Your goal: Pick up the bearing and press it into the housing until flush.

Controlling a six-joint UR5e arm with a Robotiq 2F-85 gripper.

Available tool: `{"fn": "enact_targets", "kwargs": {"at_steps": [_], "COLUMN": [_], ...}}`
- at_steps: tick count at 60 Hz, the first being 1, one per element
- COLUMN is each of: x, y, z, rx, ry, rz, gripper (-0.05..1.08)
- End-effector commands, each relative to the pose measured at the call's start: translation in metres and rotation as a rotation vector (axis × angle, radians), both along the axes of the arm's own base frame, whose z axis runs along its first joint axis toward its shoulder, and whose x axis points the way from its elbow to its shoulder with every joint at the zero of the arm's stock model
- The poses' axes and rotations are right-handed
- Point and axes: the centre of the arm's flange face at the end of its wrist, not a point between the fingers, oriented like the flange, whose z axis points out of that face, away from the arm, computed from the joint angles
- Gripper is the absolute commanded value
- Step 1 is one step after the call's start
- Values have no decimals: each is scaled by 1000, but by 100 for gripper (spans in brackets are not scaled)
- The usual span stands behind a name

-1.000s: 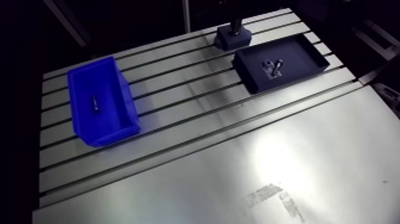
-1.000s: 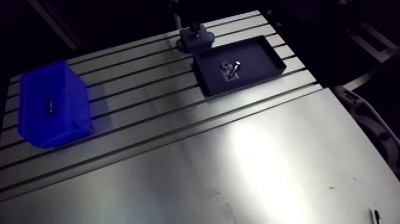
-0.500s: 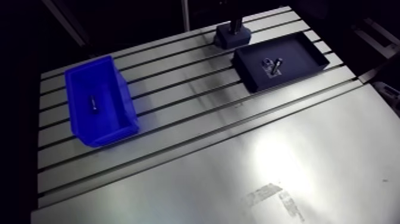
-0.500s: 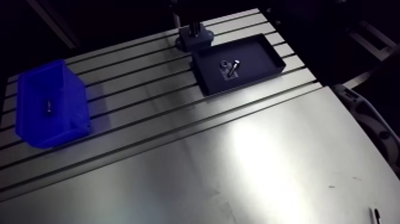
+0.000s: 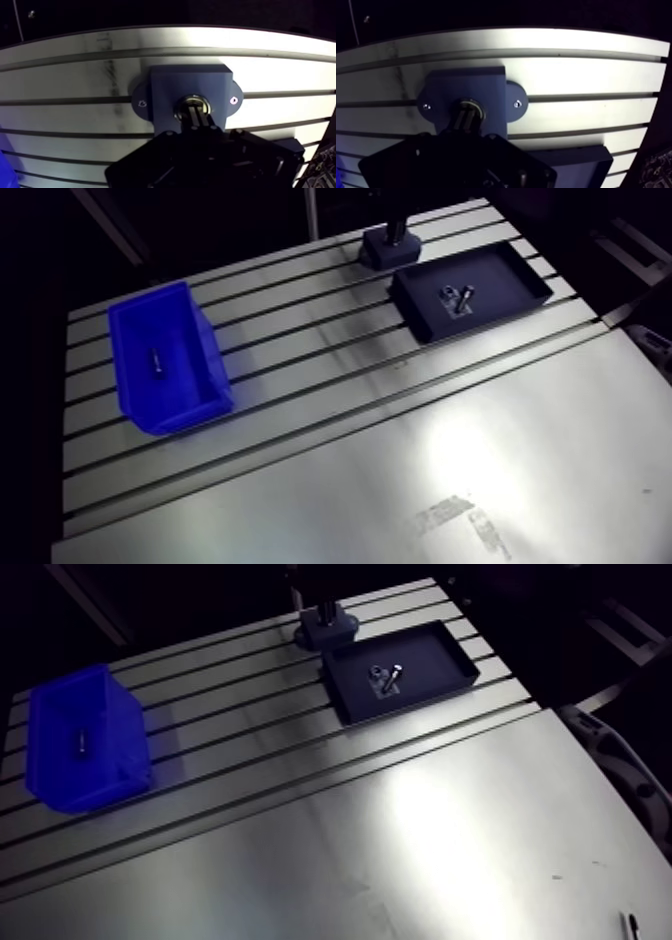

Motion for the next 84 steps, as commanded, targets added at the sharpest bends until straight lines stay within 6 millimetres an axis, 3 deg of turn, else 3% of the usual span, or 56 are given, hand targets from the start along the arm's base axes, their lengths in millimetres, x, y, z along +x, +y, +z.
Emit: {"fn": "enact_targets", "kwargs": {"at_steps": [1,55,84], "x": [0,0,5], "y": [-2,-1,-7], "z": [0,-4,59], "rx": [-1,-6,27], "ry": [0,-3,71], "rz": [2,4,12], "gripper": [108,108,107]}}
